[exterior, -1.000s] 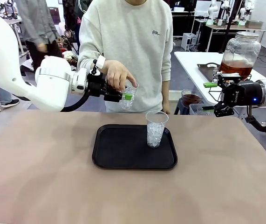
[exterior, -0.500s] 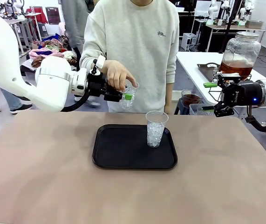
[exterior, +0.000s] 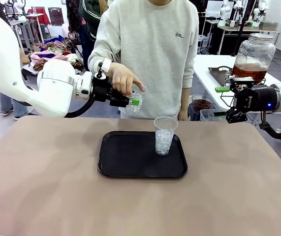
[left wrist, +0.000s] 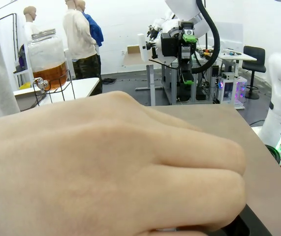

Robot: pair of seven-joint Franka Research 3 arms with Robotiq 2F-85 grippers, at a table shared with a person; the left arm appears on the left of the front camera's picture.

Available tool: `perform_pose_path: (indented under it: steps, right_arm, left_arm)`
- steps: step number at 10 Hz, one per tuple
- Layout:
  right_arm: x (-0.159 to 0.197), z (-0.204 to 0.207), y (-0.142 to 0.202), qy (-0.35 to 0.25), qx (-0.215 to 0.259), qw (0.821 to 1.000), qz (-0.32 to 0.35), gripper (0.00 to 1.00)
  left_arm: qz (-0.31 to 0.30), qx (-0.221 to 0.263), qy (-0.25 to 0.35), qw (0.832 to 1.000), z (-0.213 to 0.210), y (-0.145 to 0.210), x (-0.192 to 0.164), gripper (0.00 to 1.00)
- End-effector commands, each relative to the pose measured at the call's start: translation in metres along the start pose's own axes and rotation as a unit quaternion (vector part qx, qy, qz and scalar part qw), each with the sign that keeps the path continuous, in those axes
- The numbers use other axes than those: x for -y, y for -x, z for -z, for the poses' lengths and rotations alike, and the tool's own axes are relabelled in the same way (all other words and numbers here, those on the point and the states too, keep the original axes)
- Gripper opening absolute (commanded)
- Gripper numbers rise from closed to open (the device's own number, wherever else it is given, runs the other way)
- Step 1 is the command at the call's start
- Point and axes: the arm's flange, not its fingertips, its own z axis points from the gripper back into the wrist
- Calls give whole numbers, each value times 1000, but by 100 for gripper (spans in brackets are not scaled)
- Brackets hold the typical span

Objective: Pour the drink into the iced cup.
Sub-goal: Open the gripper to release the iced cup you were holding.

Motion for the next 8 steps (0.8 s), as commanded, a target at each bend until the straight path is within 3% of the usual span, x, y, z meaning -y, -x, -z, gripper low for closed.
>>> perform_pose_path:
  steps: [1,2,3,8]
  right_arm:
    - [-2,0,0,-1,0,1000,-2,100]
    - [-2,0,0,-1,0,1000,-2,100]
    - [-2,0,0,-1,0,1000,-2,100]
    - [-2,0,0,-1,0,1000,-2,100]
  left_arm:
    - [0,0,0,1000,0,0,0,72]
    - [-1,2,2,1000,-2,1,-1,79]
    - [-1,9,6,1000,-5,3,-1,99]
    - [-14,41,8,999,-42,16,8,100]
